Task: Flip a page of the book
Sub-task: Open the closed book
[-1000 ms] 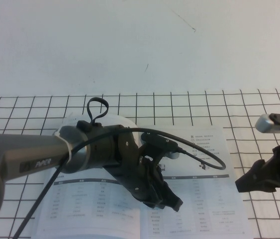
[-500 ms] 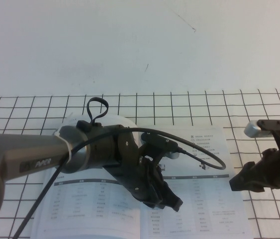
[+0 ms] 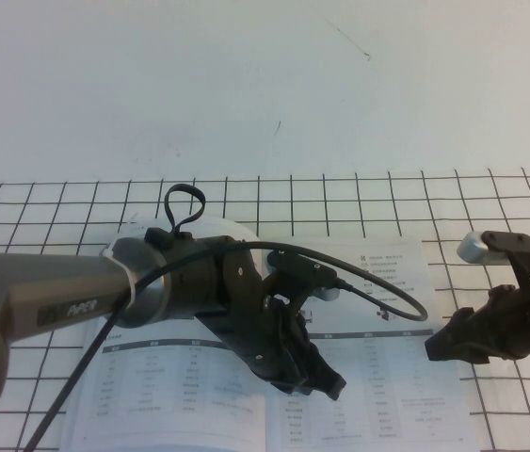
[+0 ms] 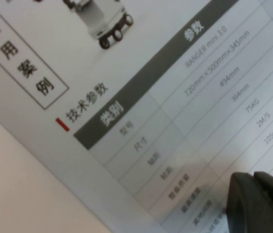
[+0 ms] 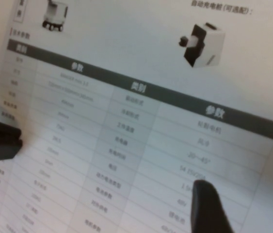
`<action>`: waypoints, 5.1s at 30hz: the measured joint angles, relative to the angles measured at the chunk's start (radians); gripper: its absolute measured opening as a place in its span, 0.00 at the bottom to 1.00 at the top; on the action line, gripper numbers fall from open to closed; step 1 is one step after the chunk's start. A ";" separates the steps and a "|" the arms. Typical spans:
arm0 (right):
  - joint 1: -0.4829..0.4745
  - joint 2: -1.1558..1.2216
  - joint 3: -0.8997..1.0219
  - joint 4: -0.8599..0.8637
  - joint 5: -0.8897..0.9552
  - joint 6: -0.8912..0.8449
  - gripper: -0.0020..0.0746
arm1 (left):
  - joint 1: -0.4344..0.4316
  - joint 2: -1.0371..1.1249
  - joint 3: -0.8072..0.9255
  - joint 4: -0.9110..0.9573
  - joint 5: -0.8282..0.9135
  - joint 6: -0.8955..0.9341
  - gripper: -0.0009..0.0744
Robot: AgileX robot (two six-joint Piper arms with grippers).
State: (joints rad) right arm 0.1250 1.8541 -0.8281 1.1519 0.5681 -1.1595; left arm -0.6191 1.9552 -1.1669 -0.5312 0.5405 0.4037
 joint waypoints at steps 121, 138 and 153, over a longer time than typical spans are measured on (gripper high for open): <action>-0.001 -0.007 -0.169 0.222 0.534 0.043 0.03 | -0.383 -0.461 0.034 0.415 0.013 -0.004 0.01; 0.001 -0.007 -0.169 0.244 0.542 0.043 0.03 | -0.725 -0.207 0.149 1.556 -0.069 -1.208 0.01; 0.001 -0.007 -0.169 0.248 0.571 0.031 0.03 | -0.741 -0.009 0.149 1.843 0.194 -1.614 0.01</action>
State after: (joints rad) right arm 0.1256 1.8473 -0.9970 1.3998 1.1395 -1.1287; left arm -1.3605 1.9466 -1.0183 1.3114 0.7350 -1.2107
